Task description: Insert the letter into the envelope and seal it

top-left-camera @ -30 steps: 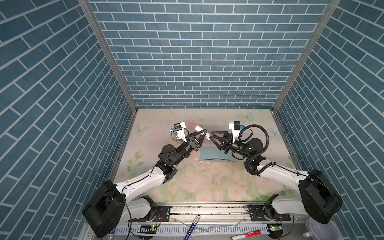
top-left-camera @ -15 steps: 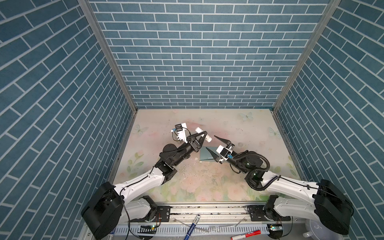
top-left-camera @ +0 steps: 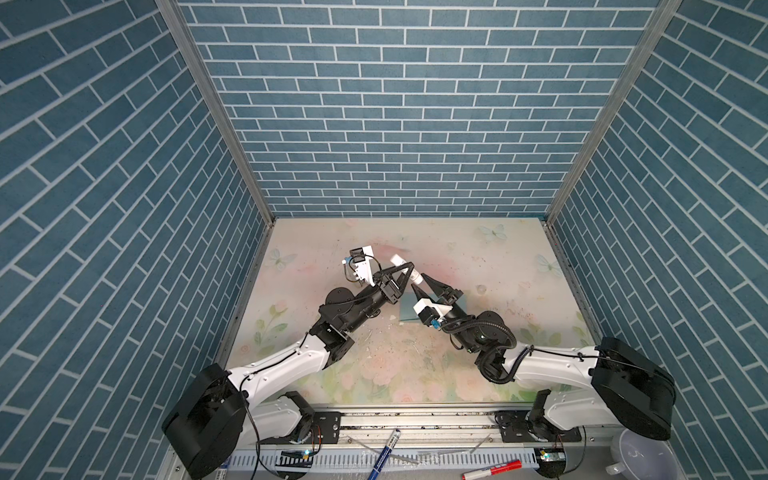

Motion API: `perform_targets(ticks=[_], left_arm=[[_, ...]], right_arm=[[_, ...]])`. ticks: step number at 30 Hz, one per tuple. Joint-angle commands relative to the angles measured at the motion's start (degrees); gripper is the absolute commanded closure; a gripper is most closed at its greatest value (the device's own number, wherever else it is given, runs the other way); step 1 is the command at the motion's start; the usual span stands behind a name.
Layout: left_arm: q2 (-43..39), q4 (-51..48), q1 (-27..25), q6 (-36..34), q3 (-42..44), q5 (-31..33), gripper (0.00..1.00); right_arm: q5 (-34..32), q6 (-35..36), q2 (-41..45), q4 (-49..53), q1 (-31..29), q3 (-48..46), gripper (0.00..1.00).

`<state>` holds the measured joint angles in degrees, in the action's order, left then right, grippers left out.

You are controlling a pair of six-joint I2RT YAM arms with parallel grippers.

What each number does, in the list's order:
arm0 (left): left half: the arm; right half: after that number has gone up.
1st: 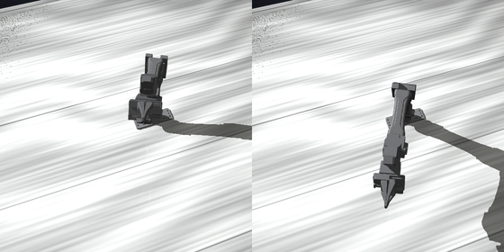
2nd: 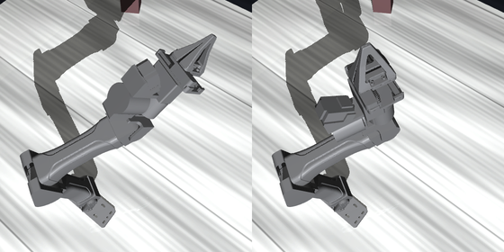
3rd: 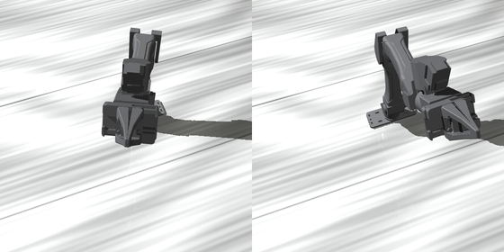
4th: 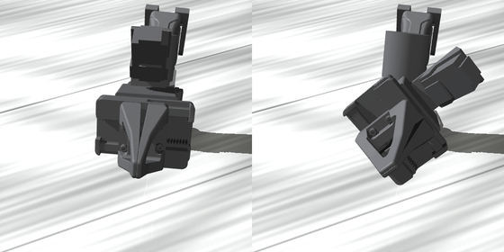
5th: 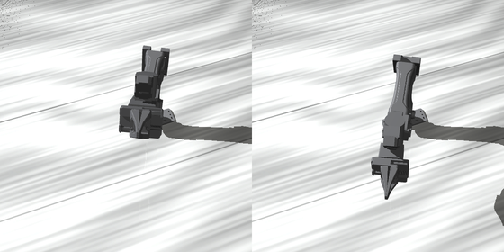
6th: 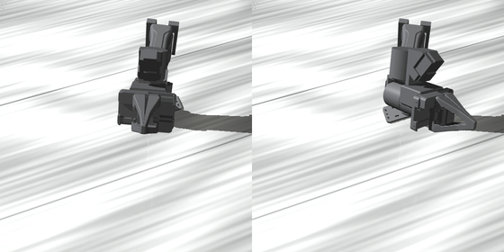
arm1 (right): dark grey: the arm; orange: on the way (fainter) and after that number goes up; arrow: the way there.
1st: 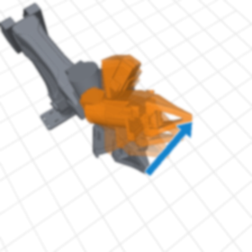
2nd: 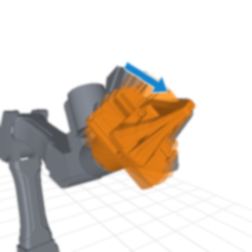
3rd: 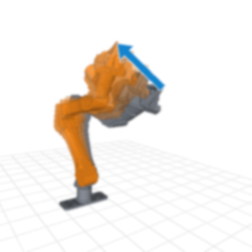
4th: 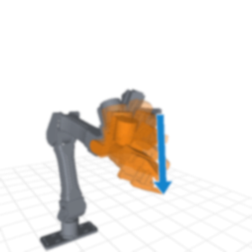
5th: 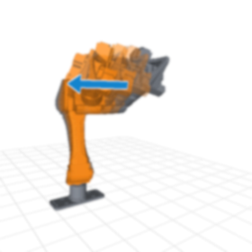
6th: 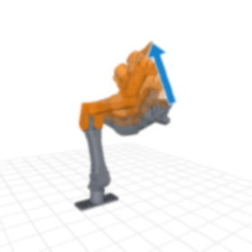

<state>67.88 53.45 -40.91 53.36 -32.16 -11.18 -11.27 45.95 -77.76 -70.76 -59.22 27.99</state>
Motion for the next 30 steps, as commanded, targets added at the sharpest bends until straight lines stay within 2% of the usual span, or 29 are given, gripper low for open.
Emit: perform_targets(ticks=[1, 4, 9, 15, 18, 21, 27, 30], left_arm=[[-0.98, 0.87, -0.23, -0.35, -0.17, 0.08, 1.0], [-0.8, 0.87, -0.23, -0.36, -0.18, 0.0, 1.0], [-0.67, 0.9, -0.22, -0.36, -0.05, -0.07, 1.0], [-0.47, 0.95, -0.23, -0.46, -0.11, -0.24, 1.0], [-0.48, 0.78, -0.24, -0.72, -0.11, -0.41, 1.0], [-0.47, 0.78, -0.25, -1.21, -0.18, -0.85, 1.0], [-0.43, 1.53, -0.29, -2.3, -0.25, -1.81, 1.0], [-0.35, 1.92, -0.22, -2.65, -0.44, -2.26, 1.0]], right_arm=[[-2.68, 2.74, -0.71, -3.16, -0.35, 2.39, 0.68], [-2.64, 2.33, -0.74, -3.33, -0.51, 2.51, 0.73], [-1.68, -0.76, 0.62, -1.79, -0.6, 3.01, 0.87], [2.34, -12.7, 4.31, 2.76, -0.23, 3.96, 1.0], [7.58, -24.04, 7.32, 6.68, 2.26, 4.47, 1.0], [15.64, -43.73, 9.39, 8.82, 8.42, 5.39, 1.0], [31.78, -74.47, 8.23, 7.62, 17.66, 8.64, 1.0], [38.03, -85.7, 5.02, 3.1, 19.76, 10.46, 1.0]])
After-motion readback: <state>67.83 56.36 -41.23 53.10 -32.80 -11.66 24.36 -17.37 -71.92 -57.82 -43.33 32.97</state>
